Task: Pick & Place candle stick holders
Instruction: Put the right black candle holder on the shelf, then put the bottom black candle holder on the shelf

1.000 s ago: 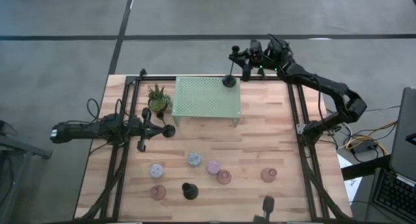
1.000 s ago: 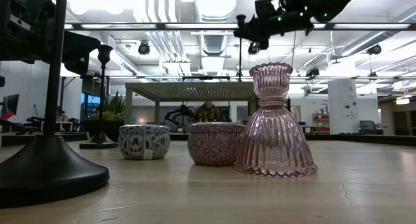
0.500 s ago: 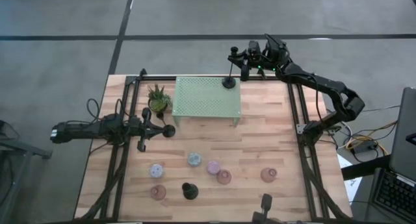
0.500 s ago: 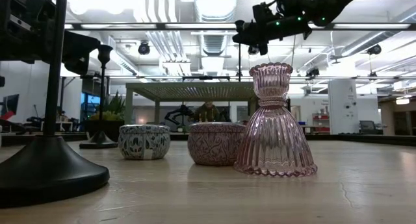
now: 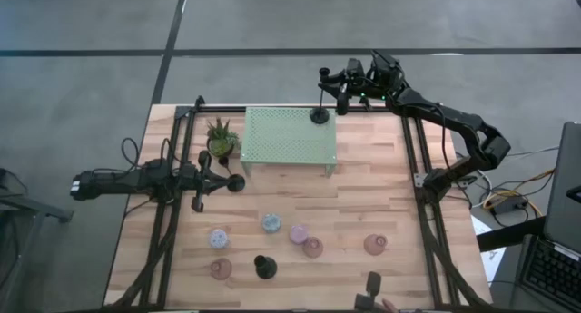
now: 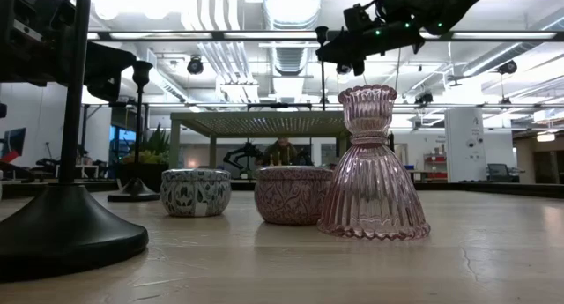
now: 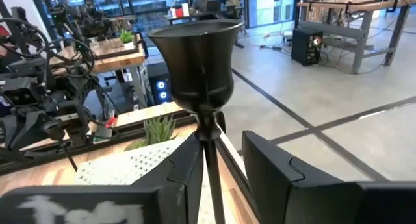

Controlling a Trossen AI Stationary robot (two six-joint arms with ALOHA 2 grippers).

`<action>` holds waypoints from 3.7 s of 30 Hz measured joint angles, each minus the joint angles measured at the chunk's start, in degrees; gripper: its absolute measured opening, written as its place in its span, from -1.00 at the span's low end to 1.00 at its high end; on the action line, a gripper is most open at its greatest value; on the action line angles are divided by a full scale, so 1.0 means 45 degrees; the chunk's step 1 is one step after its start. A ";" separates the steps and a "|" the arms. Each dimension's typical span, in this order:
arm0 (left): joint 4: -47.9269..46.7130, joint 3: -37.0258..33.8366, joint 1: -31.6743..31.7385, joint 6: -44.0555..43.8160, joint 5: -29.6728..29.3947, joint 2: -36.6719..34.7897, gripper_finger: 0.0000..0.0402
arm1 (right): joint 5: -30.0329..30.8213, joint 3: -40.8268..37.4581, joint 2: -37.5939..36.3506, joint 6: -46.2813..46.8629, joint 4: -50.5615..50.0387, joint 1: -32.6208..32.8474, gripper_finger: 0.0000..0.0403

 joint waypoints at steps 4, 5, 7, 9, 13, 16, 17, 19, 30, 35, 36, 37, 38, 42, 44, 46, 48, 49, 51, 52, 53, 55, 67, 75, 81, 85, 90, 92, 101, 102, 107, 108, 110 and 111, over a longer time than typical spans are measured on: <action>0.0000 0.0000 0.0005 0.0000 0.0000 0.0000 -0.83 | 0.0001 -0.0010 -0.0026 -0.0089 -0.0055 -0.0005 -0.36; 0.0000 0.0003 0.0000 0.0000 0.0000 -0.0002 -0.83 | 0.0001 -0.0010 -0.0031 -0.0146 -0.0113 -0.0005 -0.33; 0.0000 0.0002 0.0001 -0.0001 0.0000 -0.0002 -0.83 | 0.0005 -0.0010 -0.0031 -0.0315 -0.0395 -0.0005 -0.26; 0.0000 0.0001 0.0000 -0.0001 0.0000 -0.0001 -0.83 | 0.0015 -0.0015 -0.0032 -0.0441 -0.0737 -0.0005 -0.18; 0.0000 0.0001 0.0000 0.0001 0.0000 0.0001 -0.83 | 0.0018 -0.0019 -0.0161 -0.0814 -0.1342 -0.0015 -0.04; 0.0000 0.0003 0.0005 -0.0003 0.0000 0.0001 -0.83 | 0.0018 -0.0032 -0.0319 -0.1055 -0.1656 -0.0037 0.05; 0.0000 0.0002 0.0000 0.0001 0.0000 0.0001 -0.83 | 0.0017 -0.0037 -0.0398 -0.1112 -0.1772 -0.0079 0.07; 0.0000 0.0001 0.0000 -0.0001 0.0000 -0.0001 -0.83 | 0.0015 -0.0039 -0.0593 -0.1255 -0.2094 -0.0097 0.12; 0.0000 0.0002 0.0000 0.0000 0.0000 -0.0001 -0.83 | 0.0022 -0.0039 -0.1829 -0.2000 -0.4666 -0.0143 0.34; 0.0000 0.0003 0.0001 -0.0002 0.0000 0.0001 -0.83 | -0.0402 -0.0287 -0.2379 -0.2344 -0.5990 0.0131 0.38; 0.0000 -0.0001 0.0005 0.0001 0.0000 0.0001 -0.83 | -0.0473 -0.0380 -0.2484 -0.2442 -0.6229 0.0226 0.38; 0.0000 0.0003 0.0004 -0.0003 0.0000 -0.0003 -0.83 | -0.0616 -0.0491 -0.2560 -0.2528 -0.6340 0.0332 0.39; 0.0000 0.0003 0.0004 0.0001 0.0004 0.0001 -0.83 | -0.0877 -0.0604 -0.2656 -0.2578 -0.6386 0.0454 0.38; 0.0000 0.0001 0.0005 -0.0001 0.0000 0.0000 -0.83 | -0.1866 -0.1153 -0.3109 -0.2578 -0.6311 0.0996 0.36; 0.0000 0.0000 0.0005 0.0001 0.0000 -0.0002 -0.83 | -0.2156 -0.1446 -0.3296 -0.2570 -0.6298 0.1430 0.34; 0.0000 0.0001 0.0002 -0.0003 0.0000 -0.0001 -0.83 | -0.2357 -0.1735 -0.3481 -0.2527 -0.6284 0.1939 0.32; 0.0000 0.0003 0.0000 0.0001 0.0005 0.0001 -0.83 | -0.2398 -0.1983 -0.3637 -0.2530 -0.6184 0.2608 0.31; 0.0000 0.0001 0.0000 -0.0001 0.0000 -0.0001 -0.83 | -0.2397 -0.2111 -0.3681 -0.2547 -0.6126 0.3000 0.30; 0.0000 0.0001 0.0004 0.0001 0.0004 -0.0001 -0.83 | -0.2370 -0.2301 -0.3658 -0.2490 -0.5992 0.3893 0.29; 0.0000 0.0003 0.0003 0.0000 0.0004 -0.0003 -0.83 | -0.2375 -0.2389 -0.3577 -0.2303 -0.5711 0.4370 0.28; 0.0000 0.0000 0.0003 -0.0002 0.0002 -0.0003 -0.83 | -0.2374 -0.2486 -0.3491 -0.2100 -0.5325 0.4847 0.28; 0.0000 0.0002 0.0000 -0.0001 0.0001 -0.0001 -0.83 | -0.2375 -0.2728 -0.3380 -0.1665 -0.4516 0.5704 0.27; 0.0000 -0.0001 0.0004 -0.0003 0.0004 0.0001 -0.83 | 0.0075 -0.3832 -0.2048 -0.0755 -0.0339 0.9978 0.25; 0.0000 0.0003 0.0000 0.0001 0.0004 -0.0003 -0.83 | 0.3075 -0.3410 0.0425 -0.0613 0.2022 1.2113 0.24; 0.0009 0.0000 0.0001 -0.0003 0.0000 0.0006 -0.83 | 0.3342 -0.2497 0.2750 -0.0040 0.3963 1.2843 0.24; 0.0005 -0.0001 0.0005 -0.0003 0.0000 0.0016 -0.83 | 0.3389 -0.1546 0.4105 0.0015 0.3793 1.3051 0.21; 0.0005 0.0001 0.0003 0.0001 0.0005 0.0016 -0.83 | 0.3362 -0.0117 0.5462 -0.0009 0.3829 1.3300 0.22; 0.0005 0.0003 0.0001 0.0001 0.0000 0.0021 -0.83 | 0.3323 0.0459 0.5964 -0.0035 0.3713 1.3313 0.23; 0.0005 -0.0001 0.0004 0.0001 0.0000 0.0031 -0.83 | 0.2270 0.2497 0.7948 0.0164 0.3491 1.3450 0.23; 0.0005 -0.0001 0.0002 0.0001 0.0001 0.0031 -0.83 | 0.2099 0.2668 0.8115 0.0243 0.3476 1.3501 0.22; 0.0005 0.0003 0.0000 0.0001 0.0001 0.0031 -0.83 | 0.1920 0.3536 0.8896 0.0179 0.3469 1.3838 0.19; 0.0005 0.0003 0.0004 0.0001 0.0004 0.0031 -0.83 | 0.1905 0.3630 0.8935 0.0106 0.3424 1.3896 0.18; 0.0005 0.0001 0.0001 -0.0002 0.0000 0.0031 -0.83 | 0.1923 0.3680 0.8936 -0.0050 0.3409 1.3969 0.16; 0.0005 0.0003 0.0000 0.0001 0.0005 0.0031 -0.83 | 0.1985 0.3685 0.8884 -0.0146 0.3434 1.3981 0.15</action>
